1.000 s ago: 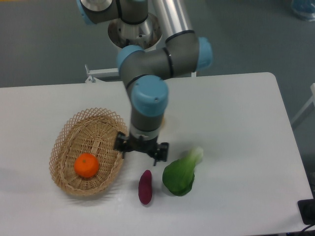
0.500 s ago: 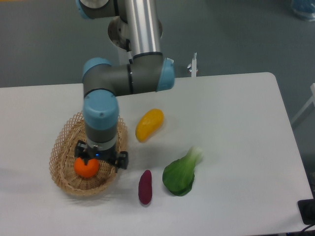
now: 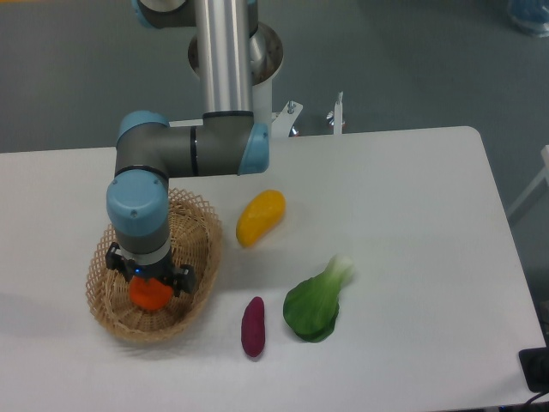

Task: Pick up the orange from the basket
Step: 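Lower the gripper onto the orange and close it, then lift the orange out of the basket and carry it toward the bok choy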

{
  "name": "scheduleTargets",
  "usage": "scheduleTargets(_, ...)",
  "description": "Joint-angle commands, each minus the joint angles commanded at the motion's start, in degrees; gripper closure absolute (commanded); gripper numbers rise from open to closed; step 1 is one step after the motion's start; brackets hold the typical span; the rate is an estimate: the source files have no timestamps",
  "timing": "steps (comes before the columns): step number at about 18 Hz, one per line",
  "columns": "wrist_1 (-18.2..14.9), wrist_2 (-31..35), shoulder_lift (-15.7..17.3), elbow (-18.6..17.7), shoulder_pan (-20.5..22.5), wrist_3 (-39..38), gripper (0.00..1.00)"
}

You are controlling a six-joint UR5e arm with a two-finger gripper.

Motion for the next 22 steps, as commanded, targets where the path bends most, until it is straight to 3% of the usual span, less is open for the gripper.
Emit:
scheduleTargets(6,0.09,2.19,-0.79,0.09,-0.97,0.00,0.00)
scheduleTargets(10,1.84,2.73,-1.32,0.17,-0.97,-0.61,0.35)
scheduleTargets(13,1.85,2.64,-0.97,1.40,-0.97,-1.49,0.52)
scheduleTargets(22,1.85,2.37,2.46,3.60,2.98,-0.44,0.53)
